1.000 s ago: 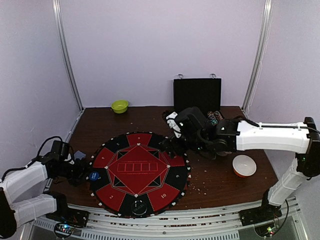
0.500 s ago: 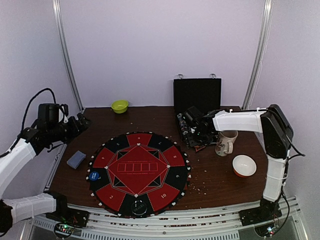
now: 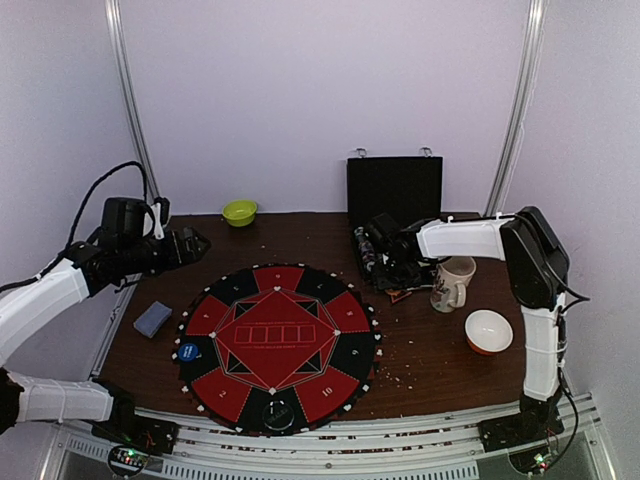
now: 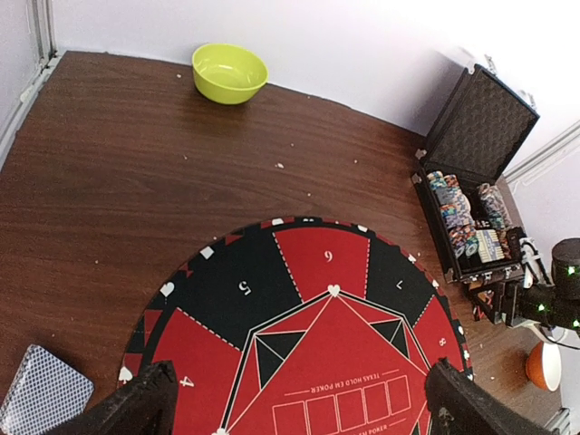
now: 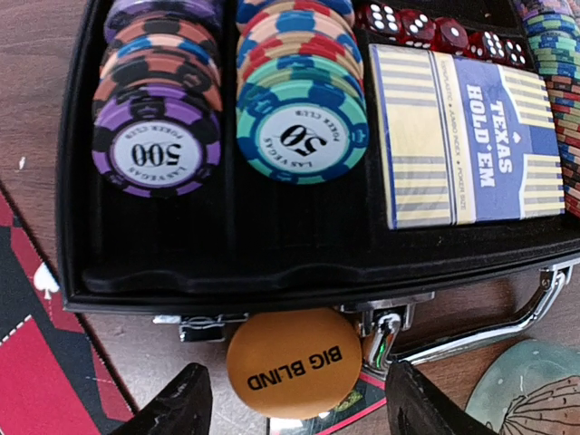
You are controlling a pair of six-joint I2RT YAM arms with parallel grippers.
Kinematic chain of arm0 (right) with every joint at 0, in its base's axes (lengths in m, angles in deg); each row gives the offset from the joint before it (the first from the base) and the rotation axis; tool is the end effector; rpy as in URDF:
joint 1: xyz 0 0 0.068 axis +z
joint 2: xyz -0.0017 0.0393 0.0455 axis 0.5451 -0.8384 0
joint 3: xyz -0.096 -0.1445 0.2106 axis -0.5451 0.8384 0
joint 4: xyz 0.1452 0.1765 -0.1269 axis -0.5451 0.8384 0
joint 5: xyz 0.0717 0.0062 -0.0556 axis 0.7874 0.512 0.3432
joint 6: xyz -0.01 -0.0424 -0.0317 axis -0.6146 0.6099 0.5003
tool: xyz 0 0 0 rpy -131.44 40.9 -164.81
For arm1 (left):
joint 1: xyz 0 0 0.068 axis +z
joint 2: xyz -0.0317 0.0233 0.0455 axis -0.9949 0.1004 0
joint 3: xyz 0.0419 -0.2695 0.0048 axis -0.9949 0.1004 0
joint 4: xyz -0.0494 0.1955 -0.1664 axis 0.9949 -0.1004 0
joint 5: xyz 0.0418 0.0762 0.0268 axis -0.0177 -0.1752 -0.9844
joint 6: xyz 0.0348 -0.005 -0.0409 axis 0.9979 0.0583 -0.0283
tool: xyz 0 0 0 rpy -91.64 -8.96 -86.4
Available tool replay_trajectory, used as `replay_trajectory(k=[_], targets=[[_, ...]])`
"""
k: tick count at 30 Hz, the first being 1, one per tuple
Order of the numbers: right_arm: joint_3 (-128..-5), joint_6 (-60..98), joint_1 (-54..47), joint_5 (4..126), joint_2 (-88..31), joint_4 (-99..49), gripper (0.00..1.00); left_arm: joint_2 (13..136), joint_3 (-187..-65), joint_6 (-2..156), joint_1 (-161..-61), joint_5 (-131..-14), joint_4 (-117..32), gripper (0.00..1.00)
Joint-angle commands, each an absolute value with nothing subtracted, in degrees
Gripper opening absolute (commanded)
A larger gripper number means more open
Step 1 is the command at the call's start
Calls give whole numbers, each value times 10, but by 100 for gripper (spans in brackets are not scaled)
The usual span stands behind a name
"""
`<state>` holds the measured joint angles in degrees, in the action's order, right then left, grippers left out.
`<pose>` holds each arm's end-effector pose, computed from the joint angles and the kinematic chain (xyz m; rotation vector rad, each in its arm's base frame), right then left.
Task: Distribute texas hold em gaming equipment
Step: Pick up the big blind button from the center of the board.
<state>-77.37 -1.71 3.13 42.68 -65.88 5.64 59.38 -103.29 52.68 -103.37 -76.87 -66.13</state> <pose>0.3554 0.2483 0.1665 -0.1184 2.6198 0.0222 0.2204 -0.0790 0.2960 -0.2875 2.1836 -0.6293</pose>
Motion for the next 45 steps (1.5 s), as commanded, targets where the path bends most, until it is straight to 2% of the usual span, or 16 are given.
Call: replay_trajectory(k=[1,8,18,21,26,34,45], targets=[[-782,-30,27,431,-675,52,66,584,-1043,549,-1034,-777,-618,98],[-787,-35,26,429,-690,56,57,581,-1032,545,-1034,-769,-611,98],[-793,-37,27,412,-705,59,56,581,-1028,547,-1033,-769,-606,98],[-785,-35,26,404,-701,58,46,576,-1028,548,-1034,-772,-607,98],[-761,-29,27,407,-677,48,43,569,-1026,558,-1034,-783,-609,98],[-748,-9,30,400,-654,45,32,567,-1026,560,-1034,-784,-608,98],[-745,-2,31,379,-636,57,10,564,-1022,561,-1034,-780,-607,98]])
